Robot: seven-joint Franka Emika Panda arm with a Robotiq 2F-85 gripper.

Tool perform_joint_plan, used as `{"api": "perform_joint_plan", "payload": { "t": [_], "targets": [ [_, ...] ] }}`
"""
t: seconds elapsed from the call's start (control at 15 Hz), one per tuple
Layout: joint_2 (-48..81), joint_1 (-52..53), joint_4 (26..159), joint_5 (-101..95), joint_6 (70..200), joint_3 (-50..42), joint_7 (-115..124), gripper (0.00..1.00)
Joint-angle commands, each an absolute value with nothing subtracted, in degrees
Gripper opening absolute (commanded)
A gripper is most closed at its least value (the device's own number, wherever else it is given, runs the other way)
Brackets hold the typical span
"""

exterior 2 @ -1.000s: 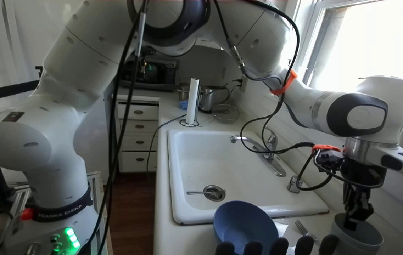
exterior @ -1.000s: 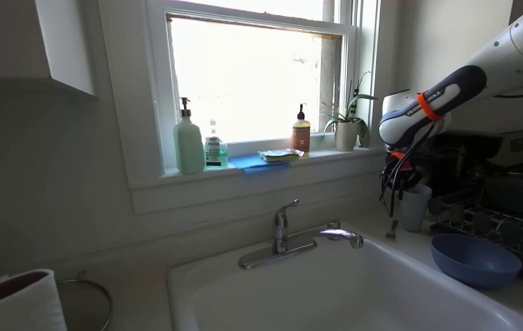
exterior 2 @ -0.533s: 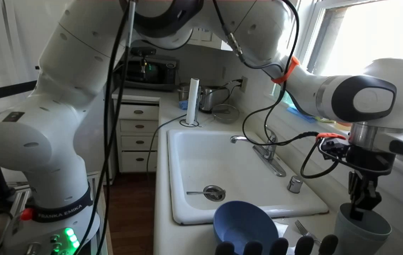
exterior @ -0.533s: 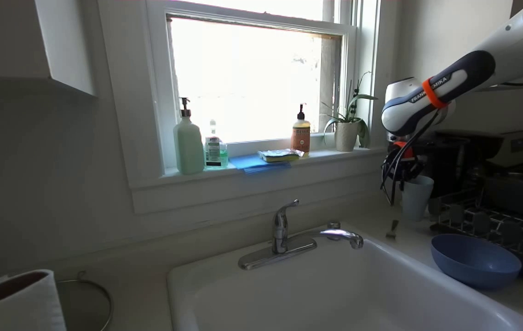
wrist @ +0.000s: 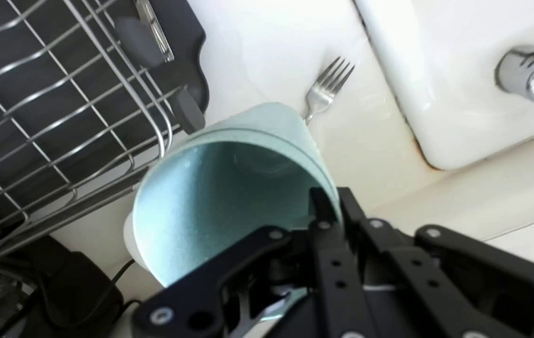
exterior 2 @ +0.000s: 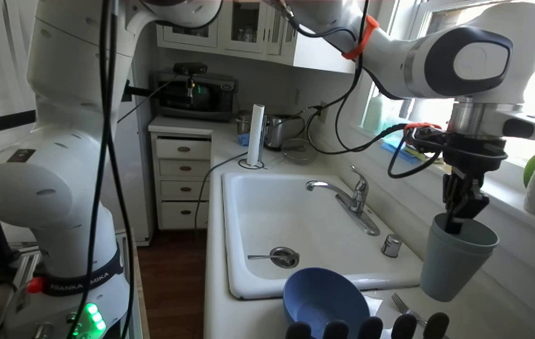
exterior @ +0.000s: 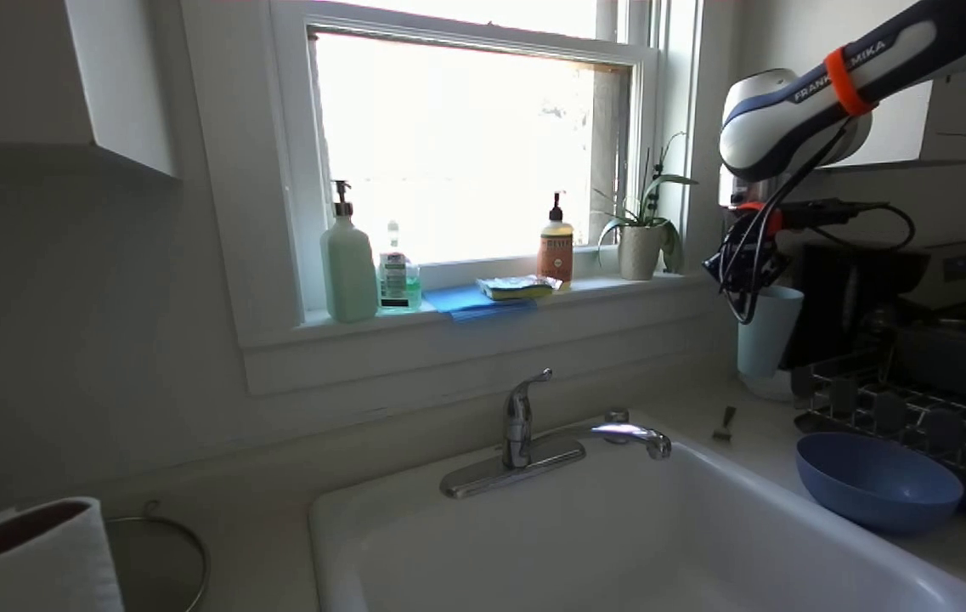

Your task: Stack the two cups on the counter in the blue bowl then put the bowl and cups in the sink.

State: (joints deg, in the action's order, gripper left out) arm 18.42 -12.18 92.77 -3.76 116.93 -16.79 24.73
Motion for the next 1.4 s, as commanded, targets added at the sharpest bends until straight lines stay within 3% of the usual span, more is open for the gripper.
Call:
{"api": "perform_joint_plan", "payload": {
  "t": [0.0, 0.6, 1.33],
  "targets": [
    [10.72, -10.93, 99.55, -5.08, 109.81, -15.63, 22.68, 0.02],
    [5.32, -11.25, 112.85, -6.11, 102.56, -14.30, 16.57, 0.02],
    [5.81, -11.07, 127.59, -12.03, 122.85, -14.46, 15.50, 0.02]
  ]
}}
